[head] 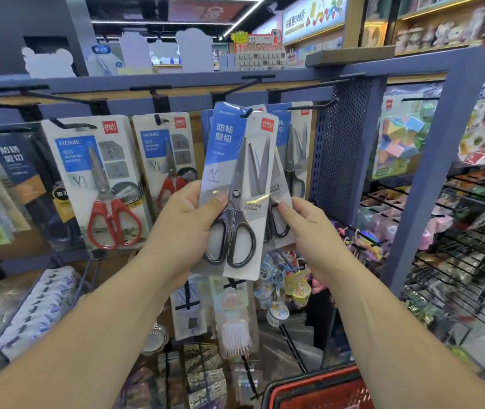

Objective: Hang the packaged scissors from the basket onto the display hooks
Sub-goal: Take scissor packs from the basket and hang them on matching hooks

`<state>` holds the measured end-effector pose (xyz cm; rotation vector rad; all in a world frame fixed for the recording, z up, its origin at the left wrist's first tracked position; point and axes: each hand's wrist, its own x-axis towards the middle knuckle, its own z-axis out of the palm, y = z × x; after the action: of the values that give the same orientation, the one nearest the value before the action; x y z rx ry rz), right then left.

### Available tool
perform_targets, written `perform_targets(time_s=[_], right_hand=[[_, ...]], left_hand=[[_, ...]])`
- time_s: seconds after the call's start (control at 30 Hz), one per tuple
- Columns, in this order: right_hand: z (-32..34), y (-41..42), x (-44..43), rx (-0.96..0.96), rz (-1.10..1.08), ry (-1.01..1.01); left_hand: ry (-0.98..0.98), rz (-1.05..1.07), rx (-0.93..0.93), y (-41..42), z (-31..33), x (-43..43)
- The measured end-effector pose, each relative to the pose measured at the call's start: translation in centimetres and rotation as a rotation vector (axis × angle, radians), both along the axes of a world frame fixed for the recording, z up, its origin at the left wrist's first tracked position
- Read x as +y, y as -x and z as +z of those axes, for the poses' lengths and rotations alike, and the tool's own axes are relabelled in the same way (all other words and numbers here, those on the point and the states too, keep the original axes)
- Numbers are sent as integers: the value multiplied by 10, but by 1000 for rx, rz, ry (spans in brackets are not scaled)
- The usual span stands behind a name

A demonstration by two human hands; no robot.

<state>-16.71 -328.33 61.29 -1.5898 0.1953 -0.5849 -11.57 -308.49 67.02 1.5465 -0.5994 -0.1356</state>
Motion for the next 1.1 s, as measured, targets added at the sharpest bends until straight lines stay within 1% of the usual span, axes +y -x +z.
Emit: perform_targets(time_s=[0.1, 0.3, 0.53, 0.67, 0.8, 0.9, 1.03, 1.1], right_hand=[[1, -1, -2, 20, -10, 29], [4, -22, 0, 108, -73, 17], [-10, -66, 1, 147, -74, 54], [-11, -67, 2, 172, -118, 82], [-16, -50, 2, 217, -136, 157], [-24, -27, 0, 266, -170, 244], [-35, 19, 4, 303, -252, 291], [-47, 47, 7, 349, -288, 314]], left_hand=[[-52, 33, 13, -6, 0, -1], [-97, 102, 50, -39, -9, -20], [-90, 171, 22, -70, -17, -44], [-184, 254, -33, -69, -26, -45], [-260, 336, -147, -55, -35, -38], [-282, 351, -249, -45, -44, -29], [-192, 421, -280, -32, -55, -10], [-144, 408, -320, -18, -62, -1]])
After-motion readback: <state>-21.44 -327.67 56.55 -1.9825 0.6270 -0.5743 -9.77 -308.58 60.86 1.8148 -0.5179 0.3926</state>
